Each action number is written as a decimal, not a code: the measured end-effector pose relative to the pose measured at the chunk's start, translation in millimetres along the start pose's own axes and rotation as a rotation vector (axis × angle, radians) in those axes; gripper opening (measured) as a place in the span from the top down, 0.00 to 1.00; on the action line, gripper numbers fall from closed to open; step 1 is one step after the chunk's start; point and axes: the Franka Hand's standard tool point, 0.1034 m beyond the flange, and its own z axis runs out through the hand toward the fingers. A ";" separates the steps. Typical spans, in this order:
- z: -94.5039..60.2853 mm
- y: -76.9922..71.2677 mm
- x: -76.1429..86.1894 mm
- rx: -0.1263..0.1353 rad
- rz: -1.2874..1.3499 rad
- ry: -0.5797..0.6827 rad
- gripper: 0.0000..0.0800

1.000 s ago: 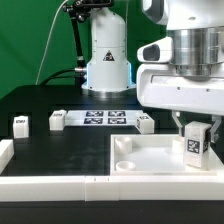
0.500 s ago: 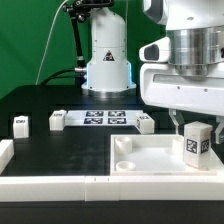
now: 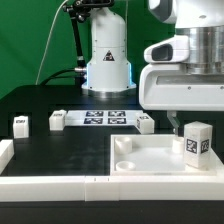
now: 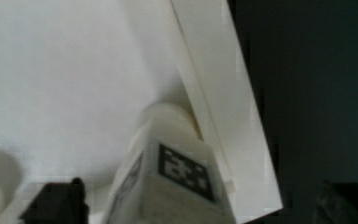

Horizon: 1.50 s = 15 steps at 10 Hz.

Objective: Assemble one leg

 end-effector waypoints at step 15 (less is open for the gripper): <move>3.1 7.9 5.4 -0.012 -0.605 -0.023 0.63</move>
Offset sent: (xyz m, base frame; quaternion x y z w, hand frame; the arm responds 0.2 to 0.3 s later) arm 0.0081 -0.0020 -0.0024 0.0020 -0.0271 -0.2552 0.9665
